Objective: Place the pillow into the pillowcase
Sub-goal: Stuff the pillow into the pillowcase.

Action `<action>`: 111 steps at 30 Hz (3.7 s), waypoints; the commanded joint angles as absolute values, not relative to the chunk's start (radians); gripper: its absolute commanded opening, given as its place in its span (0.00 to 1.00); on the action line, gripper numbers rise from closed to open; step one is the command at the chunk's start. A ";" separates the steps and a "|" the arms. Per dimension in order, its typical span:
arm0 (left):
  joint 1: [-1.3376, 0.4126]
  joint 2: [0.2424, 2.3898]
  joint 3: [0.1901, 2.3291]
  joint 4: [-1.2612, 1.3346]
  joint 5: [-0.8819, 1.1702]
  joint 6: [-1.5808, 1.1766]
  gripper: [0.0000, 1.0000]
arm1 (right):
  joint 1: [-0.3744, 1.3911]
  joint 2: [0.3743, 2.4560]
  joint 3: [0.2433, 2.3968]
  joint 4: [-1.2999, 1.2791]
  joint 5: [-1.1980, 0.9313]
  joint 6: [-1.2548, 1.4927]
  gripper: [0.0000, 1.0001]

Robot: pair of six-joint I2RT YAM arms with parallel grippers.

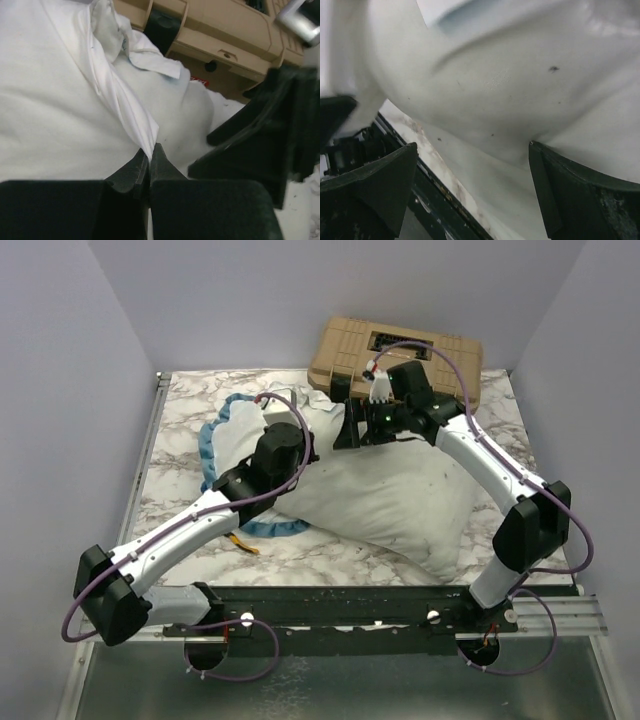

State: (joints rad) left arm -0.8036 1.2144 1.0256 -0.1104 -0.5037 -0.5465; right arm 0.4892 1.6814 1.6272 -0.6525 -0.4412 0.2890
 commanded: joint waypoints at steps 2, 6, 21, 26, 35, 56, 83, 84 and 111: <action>-0.769 1.286 1.180 -0.094 -0.351 -0.592 0.00 | 0.525 1.632 1.479 -0.500 -0.633 0.295 0.95; -0.686 1.343 1.273 -0.097 -0.224 -0.610 0.18 | 0.546 1.640 1.435 -0.338 -0.752 0.395 0.93; -0.553 1.119 1.255 -0.852 -0.515 -0.587 0.99 | 0.561 1.610 1.447 -0.582 -0.406 0.315 0.97; -0.524 0.973 1.003 -0.922 -0.391 -0.800 0.99 | 0.561 1.575 1.429 -0.736 -0.264 0.236 0.98; -0.520 0.781 0.492 -0.459 -0.167 -1.015 0.85 | 0.563 1.544 1.217 -0.713 -0.289 0.260 0.97; -0.572 0.836 0.420 0.106 0.080 -1.041 0.00 | 0.564 1.734 1.458 -0.213 -0.927 0.693 0.00; -0.616 0.998 0.983 -0.598 -0.284 -0.798 0.91 | 0.342 1.660 1.477 -0.639 -0.473 0.360 0.92; -0.579 0.996 0.989 -0.599 -0.269 -0.789 0.92 | 0.330 1.676 1.468 -0.640 -0.465 0.351 0.92; -0.261 1.262 0.853 -0.479 -0.106 -0.778 0.51 | 0.548 1.746 1.594 -0.573 -0.588 0.383 0.97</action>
